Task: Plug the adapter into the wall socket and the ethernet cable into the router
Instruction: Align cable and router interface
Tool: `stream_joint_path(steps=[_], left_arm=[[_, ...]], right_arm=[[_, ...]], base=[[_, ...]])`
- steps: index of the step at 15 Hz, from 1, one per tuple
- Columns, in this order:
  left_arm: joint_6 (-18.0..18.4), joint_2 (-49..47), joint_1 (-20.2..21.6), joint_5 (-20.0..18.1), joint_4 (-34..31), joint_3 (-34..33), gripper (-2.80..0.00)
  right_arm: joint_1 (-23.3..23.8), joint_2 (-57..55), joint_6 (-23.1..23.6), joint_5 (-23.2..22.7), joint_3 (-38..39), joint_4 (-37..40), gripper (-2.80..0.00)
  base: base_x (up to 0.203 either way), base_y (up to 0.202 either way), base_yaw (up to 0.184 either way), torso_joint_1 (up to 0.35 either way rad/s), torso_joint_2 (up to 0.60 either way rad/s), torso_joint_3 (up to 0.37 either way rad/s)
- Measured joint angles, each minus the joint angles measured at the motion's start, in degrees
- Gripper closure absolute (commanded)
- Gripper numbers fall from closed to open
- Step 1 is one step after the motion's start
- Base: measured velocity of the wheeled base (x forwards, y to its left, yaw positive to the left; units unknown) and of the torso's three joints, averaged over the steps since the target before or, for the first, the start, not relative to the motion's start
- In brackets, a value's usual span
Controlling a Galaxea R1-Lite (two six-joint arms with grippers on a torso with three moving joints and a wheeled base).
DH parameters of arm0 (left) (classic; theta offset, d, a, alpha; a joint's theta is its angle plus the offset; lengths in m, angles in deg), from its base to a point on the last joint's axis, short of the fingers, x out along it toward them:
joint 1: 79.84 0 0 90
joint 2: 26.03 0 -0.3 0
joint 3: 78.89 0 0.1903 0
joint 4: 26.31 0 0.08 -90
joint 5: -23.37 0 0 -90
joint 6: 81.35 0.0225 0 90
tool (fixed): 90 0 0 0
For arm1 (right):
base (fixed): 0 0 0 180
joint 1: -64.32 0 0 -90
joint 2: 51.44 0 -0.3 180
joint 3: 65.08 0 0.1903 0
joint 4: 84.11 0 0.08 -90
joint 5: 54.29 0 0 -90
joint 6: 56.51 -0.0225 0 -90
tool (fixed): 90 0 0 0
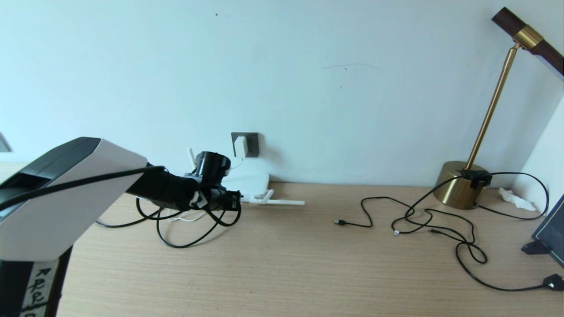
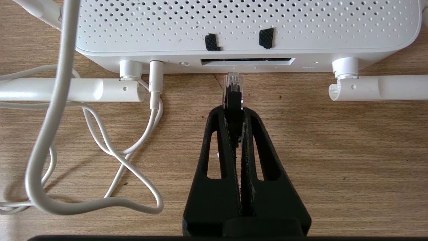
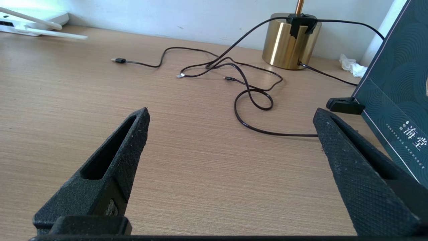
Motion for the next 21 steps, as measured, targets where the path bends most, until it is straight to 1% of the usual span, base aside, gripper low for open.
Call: stream_joint_path(steps=[21], left_arm=[[0.0, -0.7, 1.1, -0.7, 0.0, 1.5, 0.0]], right_arm=[[0.0, 0.0, 0.0, 0.0, 0.0, 0.0, -2.8]], base=[[0.0, 0.0, 0.0, 0.0, 0.0, 0.0]])
